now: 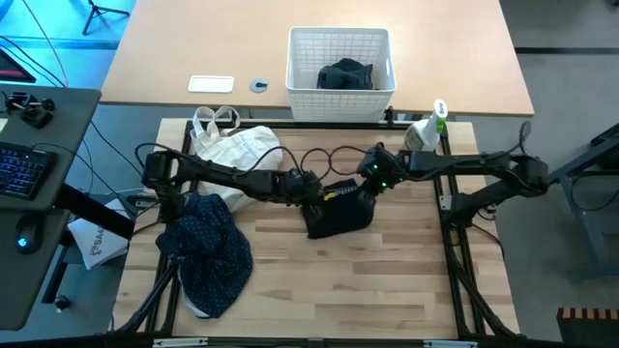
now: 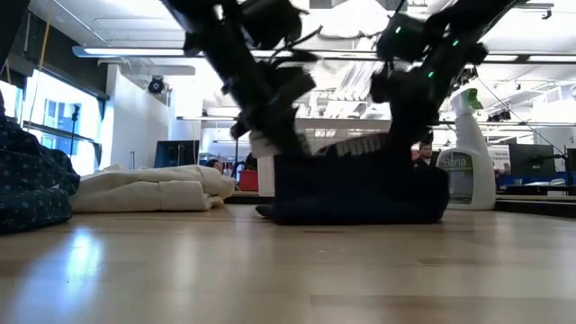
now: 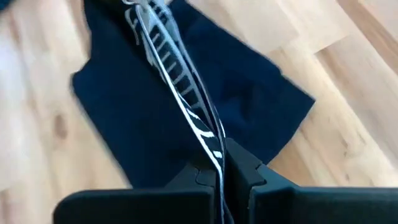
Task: Fold Laundry from Bin
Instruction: Fold the black boxer short
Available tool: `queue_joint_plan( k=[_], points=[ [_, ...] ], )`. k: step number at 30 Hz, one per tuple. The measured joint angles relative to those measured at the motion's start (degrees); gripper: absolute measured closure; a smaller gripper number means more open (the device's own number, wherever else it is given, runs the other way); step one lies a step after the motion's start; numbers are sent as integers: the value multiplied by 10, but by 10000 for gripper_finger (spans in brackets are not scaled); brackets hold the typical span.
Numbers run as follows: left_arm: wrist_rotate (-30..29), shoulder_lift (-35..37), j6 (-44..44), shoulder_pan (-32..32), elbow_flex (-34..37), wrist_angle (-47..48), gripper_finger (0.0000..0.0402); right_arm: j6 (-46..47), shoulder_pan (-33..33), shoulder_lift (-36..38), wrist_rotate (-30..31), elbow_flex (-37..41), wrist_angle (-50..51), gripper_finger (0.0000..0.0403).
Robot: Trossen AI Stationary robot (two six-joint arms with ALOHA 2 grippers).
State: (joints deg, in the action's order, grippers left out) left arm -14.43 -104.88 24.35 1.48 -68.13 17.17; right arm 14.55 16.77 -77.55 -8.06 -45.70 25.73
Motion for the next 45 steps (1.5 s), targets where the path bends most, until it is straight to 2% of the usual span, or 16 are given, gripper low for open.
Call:
queue_joint_plan(
  k=[4, 8, 10, 15, 18, 23, 27, 31, 33, 35, 39, 41, 43, 45],
  points=[
    [-7, 3, 19, 0, 22, -15, 401, -10, 12, -50, 3, 0, -43, 400],
    [59, 17, 55, -2, 22, -6, 401, -1, 12, -76, -2, -19, -16, 394],
    [65, 26, 78, -6, 22, 8, 401, -1, 12, -80, -10, -29, -9, 393],
    [-24, 16, 92, -2, 29, 22, 401, 5, 21, -114, 27, -32, -25, 392],
    [-13, -1, 86, 21, 31, 19, 389, 13, 26, -150, 31, -32, -28, 385],
    [86, -6, 85, 66, 33, 37, 328, 45, 35, -162, 38, -48, 16, 322],
    [116, 29, 77, 95, 32, 73, 275, 45, 44, -119, 63, -79, 60, 262],
    [135, 77, 70, 102, 32, 79, 252, 45, 51, -69, 62, -99, 95, 218],
    [155, 97, 69, 92, 31, 64, 251, 44, 51, -44, 48, -101, 113, 205],
    [173, 107, 69, 76, 30, 27, 256, 27, 45, -22, 6, -90, 120, 197],
    [193, 78, 77, 39, 29, -84, 273, -9, 25, 15, -188, -24, 56, 202],
    [208, 43, 94, 25, 29, -125, 283, 13, 7, 21, -248, 22, 5, 215],
    [228, 2, 99, 15, 29, -148, 293, 53, -9, 19, -239, 67, -42, 236],
    [235, -35, 104, 9, 30, -139, 302, 96, -18, 15, -168, 105, -81, 261]
  ],
)
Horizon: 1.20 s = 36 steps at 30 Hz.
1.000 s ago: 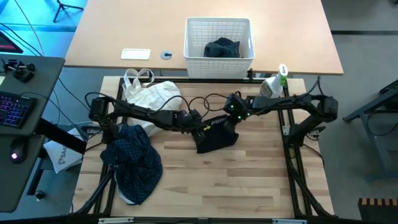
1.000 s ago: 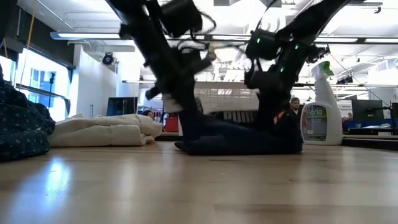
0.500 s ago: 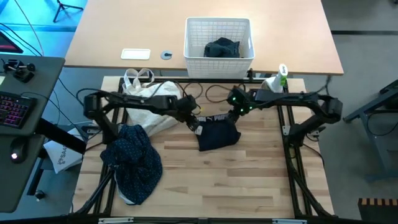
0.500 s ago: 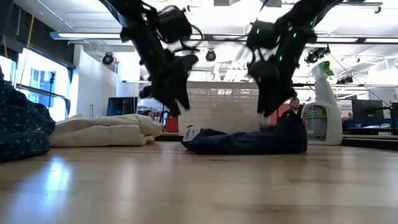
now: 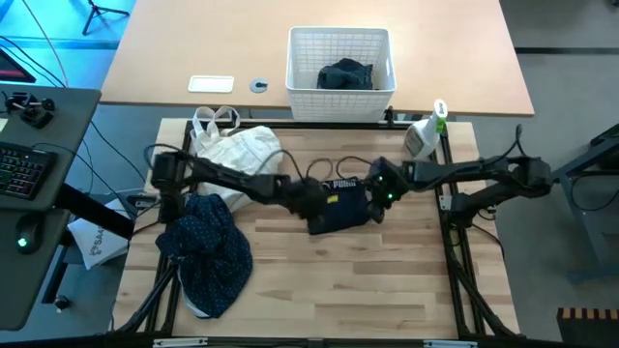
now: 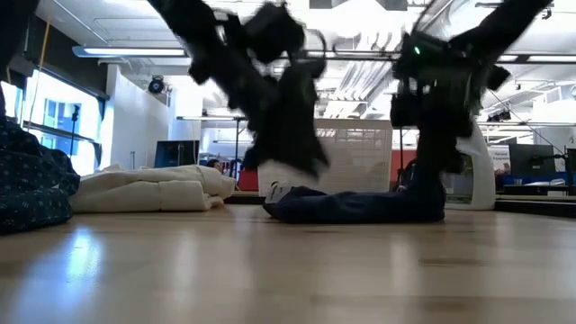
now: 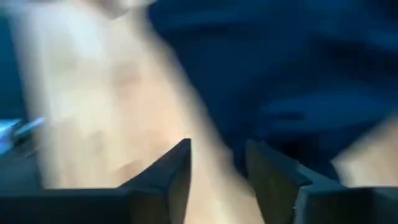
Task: Fold Laundry from Bin
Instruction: Fold the black boxer short
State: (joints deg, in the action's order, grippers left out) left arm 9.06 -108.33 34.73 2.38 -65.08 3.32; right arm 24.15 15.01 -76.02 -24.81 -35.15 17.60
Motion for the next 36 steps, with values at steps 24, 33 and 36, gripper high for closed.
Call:
queue_joint_plan(
  k=[24, 33, 36],
  points=[
    [-26, 95, 7, 20, 0, 102, 350, 151, -2, 67, 154, -26, 50, 294],
    [-27, 3, 39, 40, 0, 111, 348, 195, -1, -52, 149, 2, -27, 152],
    [-42, -14, 41, 37, 0, 162, 348, 194, -5, -84, 154, 2, -51, 143]
  ],
)
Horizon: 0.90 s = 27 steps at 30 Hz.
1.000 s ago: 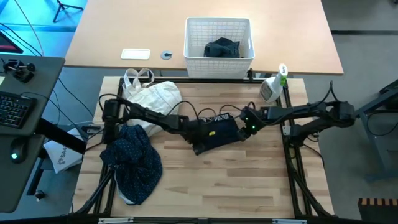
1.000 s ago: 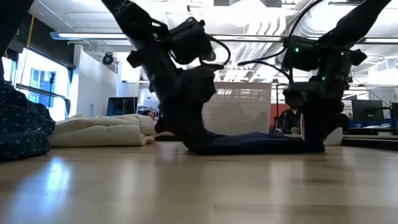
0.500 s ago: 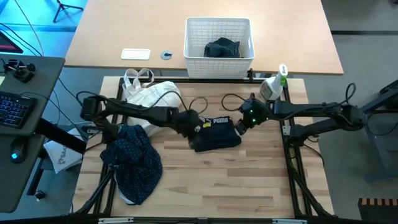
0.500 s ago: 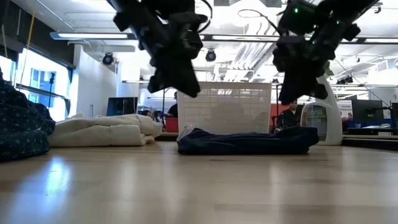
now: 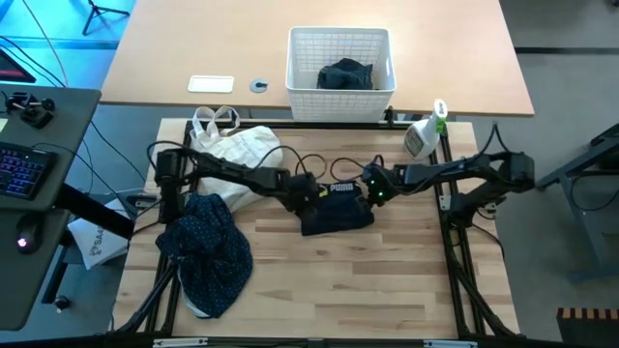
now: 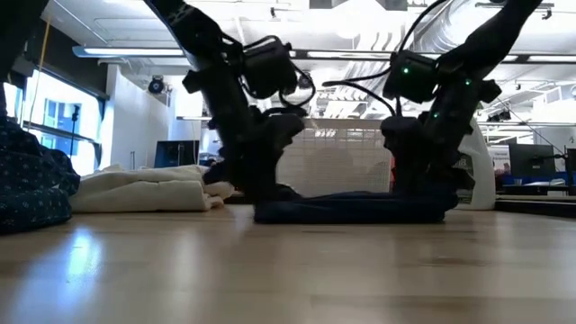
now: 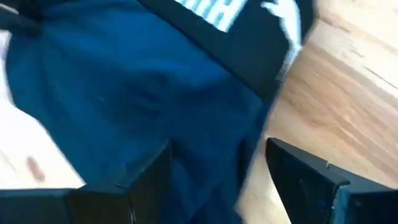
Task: Fold Laundry from Bin
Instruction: Fold the black boxer short
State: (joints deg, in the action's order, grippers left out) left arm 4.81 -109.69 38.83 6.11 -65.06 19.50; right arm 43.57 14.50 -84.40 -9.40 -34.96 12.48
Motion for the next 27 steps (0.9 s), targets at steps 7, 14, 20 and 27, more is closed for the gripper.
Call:
queue_joint_plan(
  k=[7, 14, 20, 27],
  points=[
    [1, 37, 28, -19, 0, 64, 348, -20, 4, 8, 27, 0, 19, 162],
    [-16, 118, 72, -26, 0, 15, 349, -31, 13, 84, 25, -6, 36, 187],
    [-42, 71, 28, 13, -1, -27, 349, -31, 2, 101, -59, -2, -31, 198],
    [0, 26, -3, 21, 0, 40, 349, 1, -39, 19, -55, 22, -124, 214]
  ],
)
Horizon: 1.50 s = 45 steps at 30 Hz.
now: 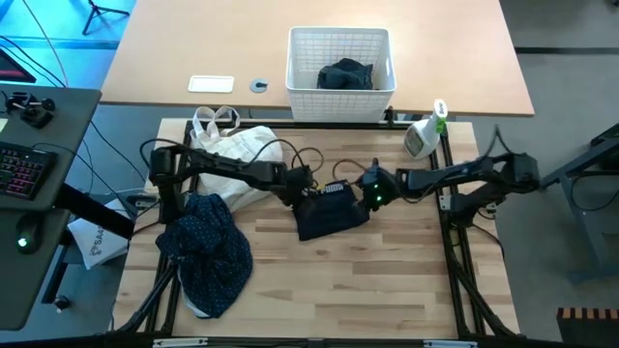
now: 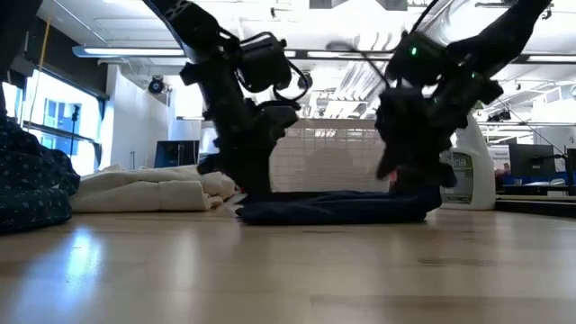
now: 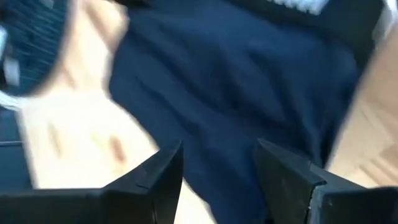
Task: Fold Laundry from Bin
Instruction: Fold the black boxer short
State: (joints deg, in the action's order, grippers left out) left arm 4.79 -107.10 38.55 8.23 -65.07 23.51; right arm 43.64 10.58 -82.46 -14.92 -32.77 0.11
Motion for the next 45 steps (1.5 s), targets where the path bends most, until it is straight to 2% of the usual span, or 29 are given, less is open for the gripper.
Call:
queue_joint_plan(
  k=[4, 8, 12, 18, 21, 24, 31, 34, 36, 39, 42, 45],
  points=[
    [-4, 0, -19, -21, 0, 58, 349, 0, -7, -47, 12, -1, 11, 223],
    [-13, 0, -26, -40, 0, 87, 349, -21, 2, -54, 10, -2, 11, 228],
    [-9, 18, -9, -57, -1, 80, 349, -41, 23, -16, 12, -2, 39, 233],
    [-8, 55, 3, -74, -36, 79, 349, -45, 38, 66, -19, -2, 37, 233],
    [-8, 66, 6, -80, -54, 76, 349, -45, 47, 76, -21, -2, 33, 232],
    [3, 67, 18, -83, -55, 68, 349, -58, 68, 57, -26, -2, 35, 216],
    [-5, 50, 23, -88, -35, 60, 349, -63, 99, -42, -51, -3, -8, 129],
    [-17, 45, 23, -91, -15, 49, 349, -61, 94, -77, -61, -4, -36, 119],
    [-24, 43, 23, -92, 1, 29, 349, -61, 87, -96, -70, -4, -61, 128],
    [-38, 43, 24, -92, 26, -5, 349, -61, 77, -112, -93, -4, -97, 162],
    [-40, 43, 28, -90, 36, -23, 349, -57, 67, -119, -89, -4, -96, 217],
    [-37, 45, 16, -90, 29, -35, 349, -64, 59, -122, -86, -4, -93, 290]
  ],
)
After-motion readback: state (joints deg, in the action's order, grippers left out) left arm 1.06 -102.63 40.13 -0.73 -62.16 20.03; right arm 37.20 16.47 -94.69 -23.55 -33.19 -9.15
